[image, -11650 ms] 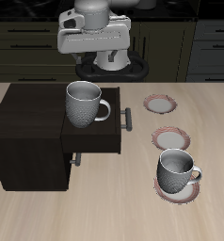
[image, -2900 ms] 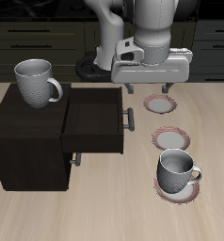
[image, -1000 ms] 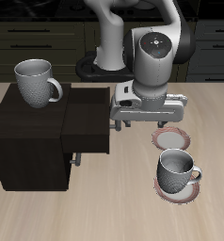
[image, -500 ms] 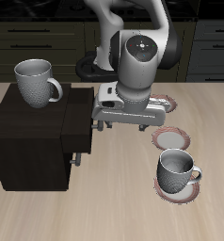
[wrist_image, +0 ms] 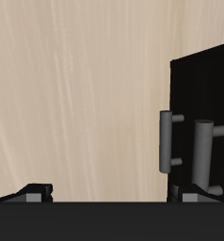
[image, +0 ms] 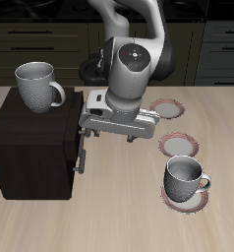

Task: Place the porcelain mug that is in the drawer onto the top of the cabinet and close the drawer

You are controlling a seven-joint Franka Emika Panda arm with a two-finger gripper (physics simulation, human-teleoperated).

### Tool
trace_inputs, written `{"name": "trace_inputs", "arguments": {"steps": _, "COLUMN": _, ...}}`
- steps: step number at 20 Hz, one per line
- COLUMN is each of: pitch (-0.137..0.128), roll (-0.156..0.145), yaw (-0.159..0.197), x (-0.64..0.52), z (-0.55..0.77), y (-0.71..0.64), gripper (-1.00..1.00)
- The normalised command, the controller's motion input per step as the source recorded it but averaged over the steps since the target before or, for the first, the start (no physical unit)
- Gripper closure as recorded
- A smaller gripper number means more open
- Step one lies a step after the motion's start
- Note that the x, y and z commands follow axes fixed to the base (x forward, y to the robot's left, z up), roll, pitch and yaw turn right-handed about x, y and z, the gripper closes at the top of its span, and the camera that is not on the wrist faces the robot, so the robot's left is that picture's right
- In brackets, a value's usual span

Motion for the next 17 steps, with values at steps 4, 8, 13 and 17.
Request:
{"name": "trace_inputs", "arguments": {"steps": 4, "pitch": 0.008, "roll": -0.061, "yaw": 0.001, "x": 0.11, "z": -0.11, "y": -0.47, "gripper": -1.0}}
{"name": "trace_inputs", "arguments": {"steps": 8, "pitch": -0.003, "roll": -0.067, "yaw": -0.009, "x": 0.03, "z": 0.0, "y": -0.53, "gripper": -1.0}}
{"name": "trace_inputs", "arguments": {"steps": 13, "pitch": -0.009, "roll": -0.053, "yaw": 0.016, "x": 0.01, "z": 0.02, "y": -0.44, "gripper": -1.0}}
{"name": "trace_inputs", "arguments": {"steps": 17, "pitch": -0.01, "roll": 0.002, "yaw": -0.015, "x": -0.06, "z": 0.07, "y": -0.08, "gripper": -1.0}}
